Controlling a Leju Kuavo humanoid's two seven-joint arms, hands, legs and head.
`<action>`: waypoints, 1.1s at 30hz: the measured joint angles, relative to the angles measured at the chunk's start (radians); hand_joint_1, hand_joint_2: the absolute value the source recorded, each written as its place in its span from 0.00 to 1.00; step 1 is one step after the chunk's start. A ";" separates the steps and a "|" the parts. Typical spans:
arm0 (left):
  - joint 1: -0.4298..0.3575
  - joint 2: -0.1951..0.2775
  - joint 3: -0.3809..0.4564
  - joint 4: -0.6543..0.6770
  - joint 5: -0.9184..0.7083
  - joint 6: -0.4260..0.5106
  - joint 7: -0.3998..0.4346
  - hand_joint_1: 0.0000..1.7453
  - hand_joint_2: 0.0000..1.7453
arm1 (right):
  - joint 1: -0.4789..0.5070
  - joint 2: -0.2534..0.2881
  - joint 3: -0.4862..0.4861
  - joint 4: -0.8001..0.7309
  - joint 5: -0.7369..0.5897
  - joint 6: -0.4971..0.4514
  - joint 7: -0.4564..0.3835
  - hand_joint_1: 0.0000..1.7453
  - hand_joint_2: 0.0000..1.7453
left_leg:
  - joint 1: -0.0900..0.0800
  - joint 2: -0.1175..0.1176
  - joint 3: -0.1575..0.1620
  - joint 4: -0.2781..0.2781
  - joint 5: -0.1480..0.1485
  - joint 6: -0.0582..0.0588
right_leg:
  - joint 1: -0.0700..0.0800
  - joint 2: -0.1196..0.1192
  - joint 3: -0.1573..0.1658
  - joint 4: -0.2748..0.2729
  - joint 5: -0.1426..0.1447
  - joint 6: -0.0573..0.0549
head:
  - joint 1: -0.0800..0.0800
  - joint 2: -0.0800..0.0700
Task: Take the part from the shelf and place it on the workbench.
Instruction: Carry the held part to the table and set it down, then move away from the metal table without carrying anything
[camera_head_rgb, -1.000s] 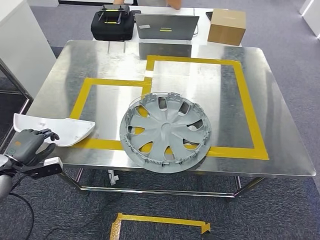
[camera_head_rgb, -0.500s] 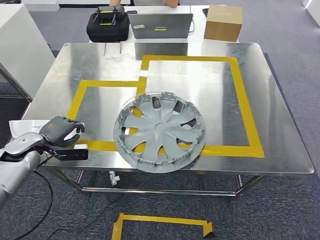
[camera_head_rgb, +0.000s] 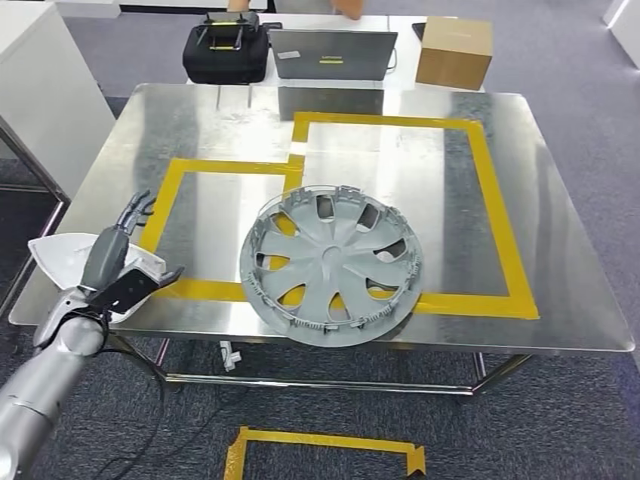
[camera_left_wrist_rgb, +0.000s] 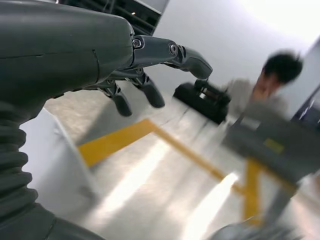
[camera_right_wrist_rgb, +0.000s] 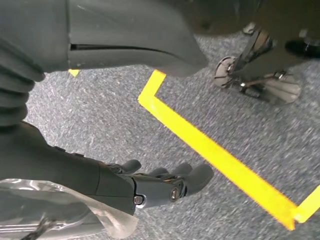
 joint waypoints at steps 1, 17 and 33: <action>0.030 -0.026 0.035 -0.058 0.060 0.000 0.000 0.00 0.00 | -0.001 0.002 0.000 0.000 -0.001 -0.005 -0.001 0.00 0.00 | 0.000 0.000 0.001 -0.001 0.000 0.005 | -0.001 0.000 -0.027 0.057 -0.032 0.002 | 0.003 0.000; 0.369 -0.188 0.172 -0.618 0.378 0.145 -0.043 0.00 0.00 | 0.007 0.024 -0.015 0.000 -0.036 -0.042 -0.014 0.00 0.00 | 0.005 0.000 -0.064 0.201 -0.134 -0.044 | -0.010 -0.006 0.051 -0.052 0.027 -0.020 | 0.006 0.000; 0.419 -0.187 0.153 -0.678 0.299 0.192 -0.043 0.00 0.00 | 0.005 0.032 -0.029 0.000 -0.035 -0.033 -0.021 0.00 0.00 | -0.004 0.004 0.022 0.002 -0.017 0.016 | -0.006 -0.007 -0.049 0.149 -0.106 0.021 | 0.014 0.000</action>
